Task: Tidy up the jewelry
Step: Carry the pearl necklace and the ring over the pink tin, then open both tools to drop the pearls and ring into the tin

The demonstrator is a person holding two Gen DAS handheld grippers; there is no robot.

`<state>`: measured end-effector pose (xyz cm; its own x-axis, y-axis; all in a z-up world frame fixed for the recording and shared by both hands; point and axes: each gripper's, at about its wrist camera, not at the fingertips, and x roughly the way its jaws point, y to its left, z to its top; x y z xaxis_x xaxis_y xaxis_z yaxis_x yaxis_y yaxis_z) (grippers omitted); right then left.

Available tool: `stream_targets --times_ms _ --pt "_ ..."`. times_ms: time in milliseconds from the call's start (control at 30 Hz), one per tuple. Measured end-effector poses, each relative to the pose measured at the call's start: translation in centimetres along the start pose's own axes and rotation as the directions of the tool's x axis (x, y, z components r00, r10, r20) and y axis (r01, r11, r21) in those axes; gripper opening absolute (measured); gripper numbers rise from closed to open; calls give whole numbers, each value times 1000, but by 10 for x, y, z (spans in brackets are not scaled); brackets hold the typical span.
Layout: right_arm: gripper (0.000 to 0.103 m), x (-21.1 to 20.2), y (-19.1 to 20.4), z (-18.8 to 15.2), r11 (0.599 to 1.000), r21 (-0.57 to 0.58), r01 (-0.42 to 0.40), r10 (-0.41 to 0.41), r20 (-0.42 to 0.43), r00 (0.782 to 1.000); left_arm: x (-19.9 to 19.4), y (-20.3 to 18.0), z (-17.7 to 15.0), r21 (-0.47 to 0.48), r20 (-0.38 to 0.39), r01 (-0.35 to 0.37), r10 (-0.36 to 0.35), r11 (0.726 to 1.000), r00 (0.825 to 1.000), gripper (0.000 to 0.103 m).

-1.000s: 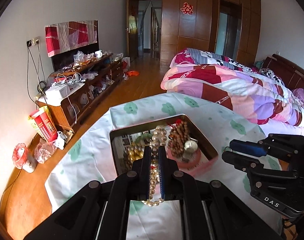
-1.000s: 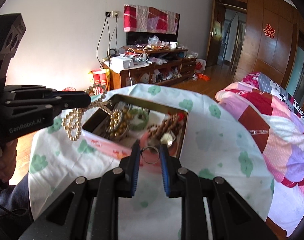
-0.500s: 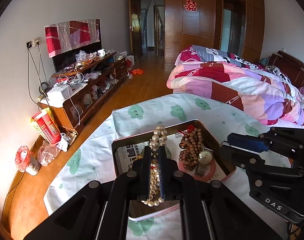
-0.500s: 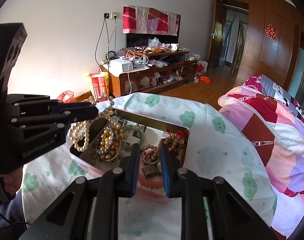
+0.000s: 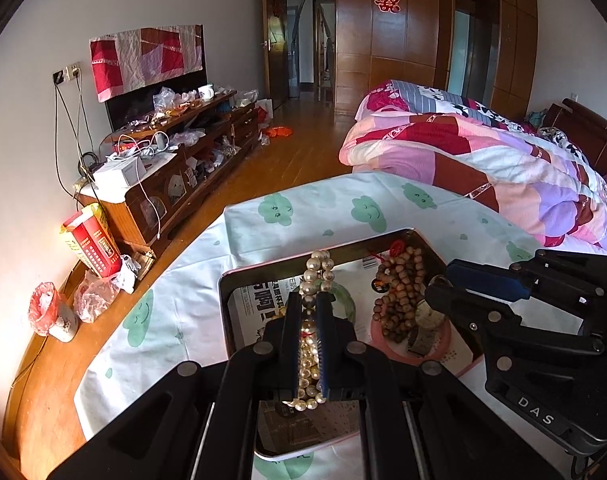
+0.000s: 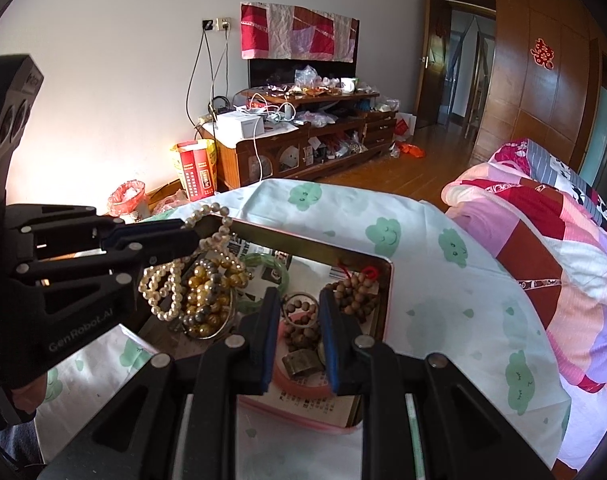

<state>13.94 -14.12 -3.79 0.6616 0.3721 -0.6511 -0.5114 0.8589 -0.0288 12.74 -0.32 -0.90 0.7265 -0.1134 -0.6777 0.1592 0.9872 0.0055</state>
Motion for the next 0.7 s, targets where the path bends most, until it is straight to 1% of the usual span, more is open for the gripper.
stream_targets --times_ms 133,200,267,300,333,367,400,433,467,500,567,633,700 --pt "23 6 -2 -2 1000 9 2 -2 -3 1000 5 1 -4 -11 -12 8 -8 1000 1000 6" --pt "23 9 -2 -3 1000 15 3 -3 -2 1000 5 2 -6 -27 -5 22 -22 999 1000 6" --pt "23 9 -4 -5 1000 26 11 -11 3 1000 6 4 -8 -44 -11 7 -7 999 1000 7" --pt "25 11 -6 -6 999 35 2 -1 -8 1000 7 5 -8 -52 -21 6 -7 999 1000 8" --pt "29 12 -6 -8 999 39 0 0 -13 1000 7 5 -9 -57 -26 9 -11 998 1000 15" --pt "33 12 -7 -9 999 39 14 -13 -12 1000 7 5 -10 -62 -28 3 -5 998 1000 29" --pt "44 11 -7 -10 999 40 22 -22 -10 1000 5 6 -11 -65 -23 -10 8 998 1000 37" --pt "53 10 -8 -11 999 46 27 -27 -6 1000 3 6 -13 -67 -13 -23 22 998 1000 55" --pt "54 8 -8 -12 998 50 24 -24 -2 1000 -2 6 -14 -67 5 -40 41 997 999 69" --pt "54 6 -9 -13 998 51 29 -29 0 1000 -5 6 -15 -67 19 -50 51 996 998 72" --pt "56 2 -9 -15 997 56 54 -54 -1 999 -13 6 -17 -71 39 -49 52 996 998 73" --pt "65 -3 -10 -17 996 67 66 -66 0 998 -17 9 -19 -93 42 -49 53 994 998 73" --pt "66 -10 -10 -20 994 74 85 -86 8 996 -23 12 -23 -115 50 -40 46 993 998 73"
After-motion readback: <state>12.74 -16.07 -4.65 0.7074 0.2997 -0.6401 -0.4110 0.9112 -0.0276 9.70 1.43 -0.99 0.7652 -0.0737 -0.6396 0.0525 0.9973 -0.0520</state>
